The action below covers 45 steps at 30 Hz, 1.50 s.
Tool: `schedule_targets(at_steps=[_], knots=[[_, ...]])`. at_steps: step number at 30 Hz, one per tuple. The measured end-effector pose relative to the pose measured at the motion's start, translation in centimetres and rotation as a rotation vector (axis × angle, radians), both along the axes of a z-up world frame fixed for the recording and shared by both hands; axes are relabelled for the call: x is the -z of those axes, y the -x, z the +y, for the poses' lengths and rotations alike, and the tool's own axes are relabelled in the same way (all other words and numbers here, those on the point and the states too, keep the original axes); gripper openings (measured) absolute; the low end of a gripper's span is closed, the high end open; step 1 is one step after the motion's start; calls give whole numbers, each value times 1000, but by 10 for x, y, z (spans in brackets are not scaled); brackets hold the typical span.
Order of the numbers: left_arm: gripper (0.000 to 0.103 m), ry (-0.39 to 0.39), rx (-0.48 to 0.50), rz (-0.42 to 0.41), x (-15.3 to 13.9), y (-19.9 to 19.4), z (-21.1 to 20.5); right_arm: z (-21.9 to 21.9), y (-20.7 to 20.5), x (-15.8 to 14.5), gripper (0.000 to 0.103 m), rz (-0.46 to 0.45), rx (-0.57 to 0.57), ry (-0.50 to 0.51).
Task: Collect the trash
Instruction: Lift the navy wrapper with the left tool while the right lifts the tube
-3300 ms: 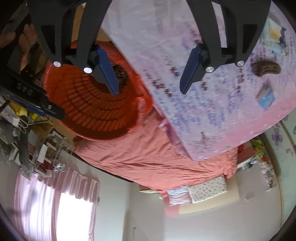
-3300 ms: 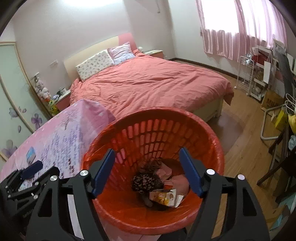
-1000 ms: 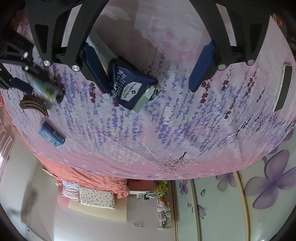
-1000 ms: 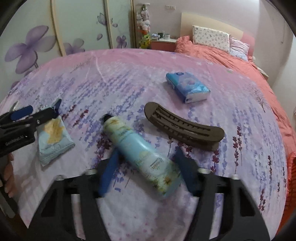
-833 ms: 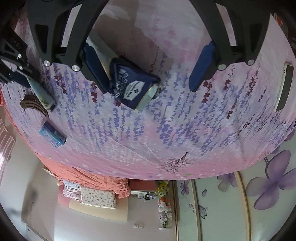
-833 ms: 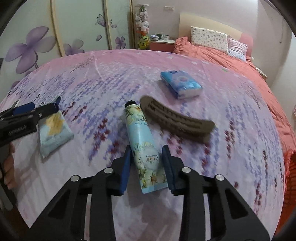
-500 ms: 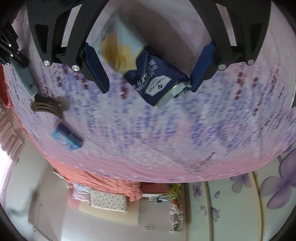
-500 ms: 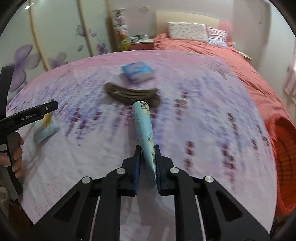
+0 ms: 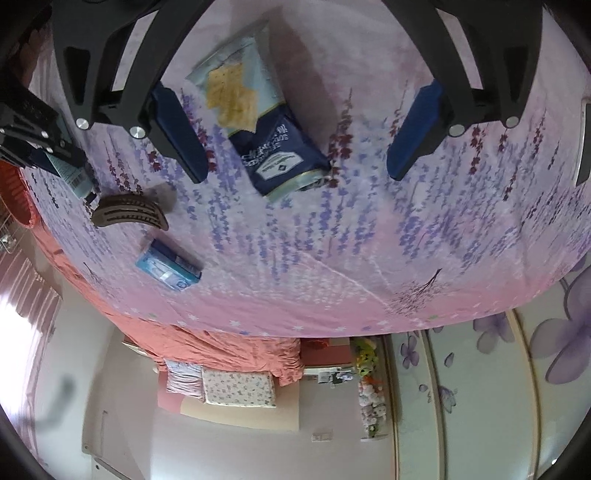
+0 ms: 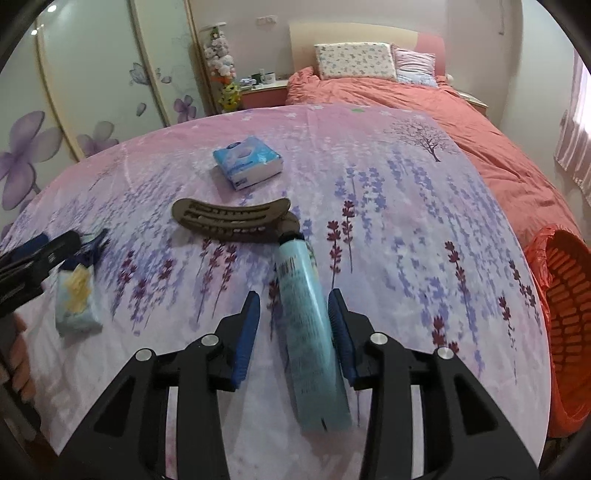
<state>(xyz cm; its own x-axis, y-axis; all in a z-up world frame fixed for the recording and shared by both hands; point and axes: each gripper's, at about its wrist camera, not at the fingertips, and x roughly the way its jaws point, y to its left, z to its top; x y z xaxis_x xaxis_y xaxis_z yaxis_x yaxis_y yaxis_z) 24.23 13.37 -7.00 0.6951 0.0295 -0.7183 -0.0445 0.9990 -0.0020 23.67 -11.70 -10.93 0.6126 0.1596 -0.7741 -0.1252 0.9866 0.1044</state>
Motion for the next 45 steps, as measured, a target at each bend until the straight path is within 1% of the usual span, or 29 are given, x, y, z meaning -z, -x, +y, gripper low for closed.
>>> schedule_targets(at_steps=[1, 4, 6, 9, 11, 12, 13, 14, 17, 18, 22, 25, 32, 45], knots=[[95, -1, -4, 9, 2, 1, -1, 1, -3, 2, 39, 5, 9, 6], [95, -6, -5, 39, 10, 0, -5, -2, -1, 2, 24, -5, 25, 23], [95, -8, -10, 54, 15, 0, -7, -9, 1, 2, 24, -4, 37, 10], [93, 3, -17, 78, 24, -5, -10, -26, 4, 2, 24, -3, 91, -7], [80, 14, -14, 93, 28, -8, -12, -37, 5, 2, 24, 0, 120, -26], [77, 29, -5, 101, 31, -12, -15, -39, 5, 2, 24, 2, 117, -35], [72, 38, 4, 103, 32, -14, -16, -41, 5, 2, 24, 4, 113, -42], [71, 38, 14, 110, 33, -17, -19, -42, 5, 1, 24, 5, 109, -48], [71, 8, 10, 95, 31, -20, -24, -43, 3, 1, 24, 3, 112, -49], [71, -13, 4, 93, 31, -22, -25, -43, 1, 2, 24, 3, 116, -49], [71, -48, -24, 117, 34, -29, -22, -41, -4, 2, 24, -3, 124, -36], [73, -34, -41, 126, 35, -33, -17, -38, -8, 2, 24, -3, 129, -25], [74, -23, -47, 130, 36, -37, -10, -30, -12, 2, 25, -1, 128, 40], [77, -6, -88, 130, 38, -32, 3, -34, -10, 2, 25, 1, 135, 27]])
